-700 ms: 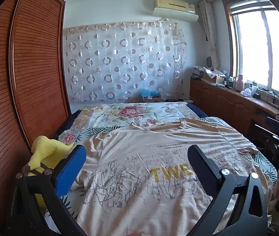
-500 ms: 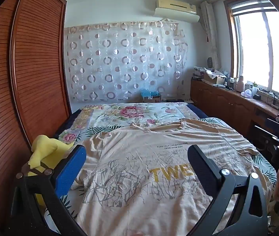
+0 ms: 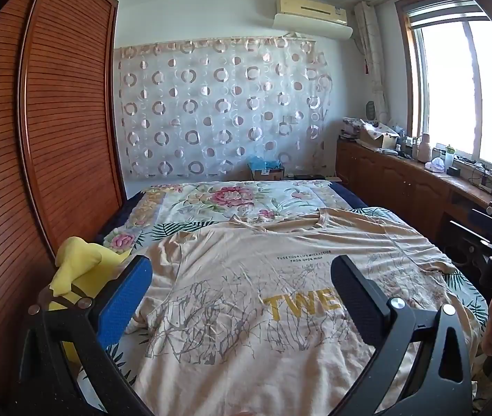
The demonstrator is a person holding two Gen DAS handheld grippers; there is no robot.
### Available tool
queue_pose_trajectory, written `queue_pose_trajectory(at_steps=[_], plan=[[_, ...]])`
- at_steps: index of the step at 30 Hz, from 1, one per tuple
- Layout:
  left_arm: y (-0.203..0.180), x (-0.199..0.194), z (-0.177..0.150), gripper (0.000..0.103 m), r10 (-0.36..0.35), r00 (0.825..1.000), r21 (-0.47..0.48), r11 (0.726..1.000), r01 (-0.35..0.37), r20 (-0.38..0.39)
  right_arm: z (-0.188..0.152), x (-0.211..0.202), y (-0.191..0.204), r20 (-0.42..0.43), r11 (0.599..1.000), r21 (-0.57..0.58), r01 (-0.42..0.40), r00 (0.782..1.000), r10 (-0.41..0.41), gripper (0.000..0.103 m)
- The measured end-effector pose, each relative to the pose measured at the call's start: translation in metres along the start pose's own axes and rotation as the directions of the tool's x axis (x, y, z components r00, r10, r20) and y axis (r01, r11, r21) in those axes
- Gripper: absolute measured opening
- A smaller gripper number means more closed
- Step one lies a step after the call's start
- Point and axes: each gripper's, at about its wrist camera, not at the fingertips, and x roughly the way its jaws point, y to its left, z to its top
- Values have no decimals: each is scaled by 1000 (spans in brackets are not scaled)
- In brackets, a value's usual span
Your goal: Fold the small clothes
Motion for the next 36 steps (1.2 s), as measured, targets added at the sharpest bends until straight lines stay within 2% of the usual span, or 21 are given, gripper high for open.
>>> queue_pose_trajectory(at_steps=[36], plan=[[-2,-2,1,103,3,1000,3,1000,-3,9,1,-4,2,5,1000,4,4,1000,-4,103]])
